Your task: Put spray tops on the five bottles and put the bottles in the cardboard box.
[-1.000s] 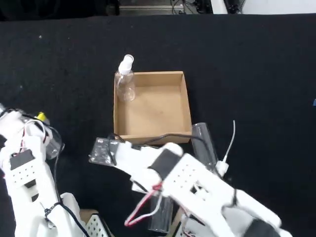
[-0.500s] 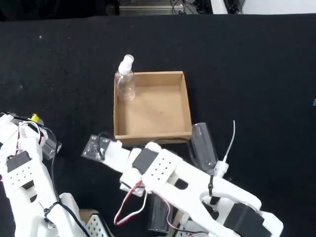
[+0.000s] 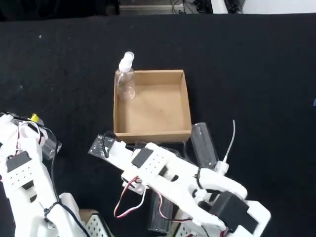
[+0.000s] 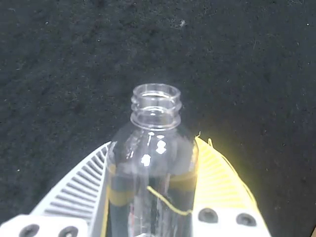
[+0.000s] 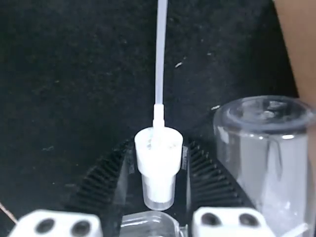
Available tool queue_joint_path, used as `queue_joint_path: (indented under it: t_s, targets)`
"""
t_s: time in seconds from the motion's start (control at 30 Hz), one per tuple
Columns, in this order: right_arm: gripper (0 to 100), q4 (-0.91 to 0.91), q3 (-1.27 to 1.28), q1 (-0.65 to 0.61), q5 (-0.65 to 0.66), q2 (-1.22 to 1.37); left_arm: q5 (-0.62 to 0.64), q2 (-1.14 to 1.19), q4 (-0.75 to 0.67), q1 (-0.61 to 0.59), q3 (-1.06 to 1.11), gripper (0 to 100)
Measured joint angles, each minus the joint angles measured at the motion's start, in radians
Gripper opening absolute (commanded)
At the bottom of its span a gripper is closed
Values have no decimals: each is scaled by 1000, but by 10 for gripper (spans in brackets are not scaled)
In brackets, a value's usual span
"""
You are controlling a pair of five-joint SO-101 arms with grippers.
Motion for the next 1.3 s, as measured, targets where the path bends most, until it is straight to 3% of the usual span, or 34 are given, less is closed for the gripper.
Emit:
queue_joint_path:
  t_s: [0.13, 0.27, 0.47, 0.67, 0.87, 1.0, 1.17, 1.3]
  targets:
    - [8, 0, 0, 0, 0, 2, 0, 0, 0, 0, 0, 29]
    - [28, 14, -2, 15, -2, -8, 0, 0, 0, 0, 0, 29]
    - [21, 281, -106, 21, 26, -143, 0, 0, 0, 0, 0, 29]
    - [21, 554, -322, 186, 52, -342, 0, 0, 0, 0, 0, 29]
    - [21, 681, -506, 522, 52, -442, 0, 0, 0, 0, 0, 29]
    - [21, 698, -514, 862, 58, -443, 0, 0, 0, 0, 0, 29]
    - [25, 514, -416, 1318, 58, -416, 0, 0, 0, 0, 0, 29]
    - [38, 305, -296, 1551, 46, -296, 0, 0, 0, 0, 0, 29]
